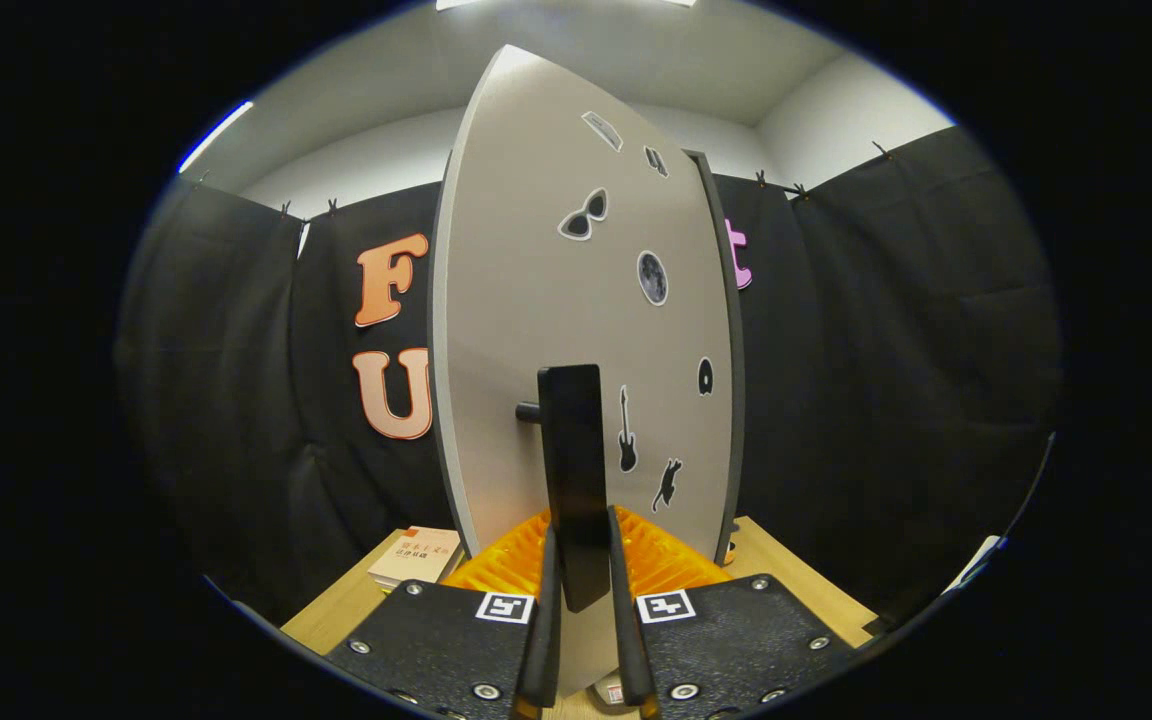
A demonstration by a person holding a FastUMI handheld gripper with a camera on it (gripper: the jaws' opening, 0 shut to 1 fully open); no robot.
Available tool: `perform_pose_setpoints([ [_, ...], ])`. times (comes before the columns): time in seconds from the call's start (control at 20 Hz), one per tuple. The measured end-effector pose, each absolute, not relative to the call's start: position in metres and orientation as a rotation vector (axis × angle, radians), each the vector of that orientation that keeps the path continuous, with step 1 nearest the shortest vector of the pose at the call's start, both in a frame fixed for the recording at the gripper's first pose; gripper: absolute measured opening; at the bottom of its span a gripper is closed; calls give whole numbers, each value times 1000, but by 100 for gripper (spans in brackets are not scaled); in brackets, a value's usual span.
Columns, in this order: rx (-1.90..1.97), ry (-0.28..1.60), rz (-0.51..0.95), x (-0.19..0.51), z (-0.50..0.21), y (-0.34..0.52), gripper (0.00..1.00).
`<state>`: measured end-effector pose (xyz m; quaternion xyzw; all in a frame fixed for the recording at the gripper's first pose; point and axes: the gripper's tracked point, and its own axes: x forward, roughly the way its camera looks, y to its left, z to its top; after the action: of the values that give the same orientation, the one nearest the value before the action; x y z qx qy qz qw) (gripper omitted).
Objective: Open the shoe cabinet door, grab the shoes and put them into the shoe cabinet, then close the shoe cabinet door.
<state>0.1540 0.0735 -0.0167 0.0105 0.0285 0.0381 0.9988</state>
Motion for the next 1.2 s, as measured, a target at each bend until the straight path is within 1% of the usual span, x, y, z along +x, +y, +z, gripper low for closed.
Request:
perform_pose_setpoints([
  [0.55, 1, 68, -12, 138, -19, 15, 23],
  [0.65, 10, 69, -4, 130, -21, 6, 23],
  [0.75, 0, 62, -14, 128, -20, -6, 19],
  [1.2, -14, 74, -63, 121, -29, -61, 19],
])
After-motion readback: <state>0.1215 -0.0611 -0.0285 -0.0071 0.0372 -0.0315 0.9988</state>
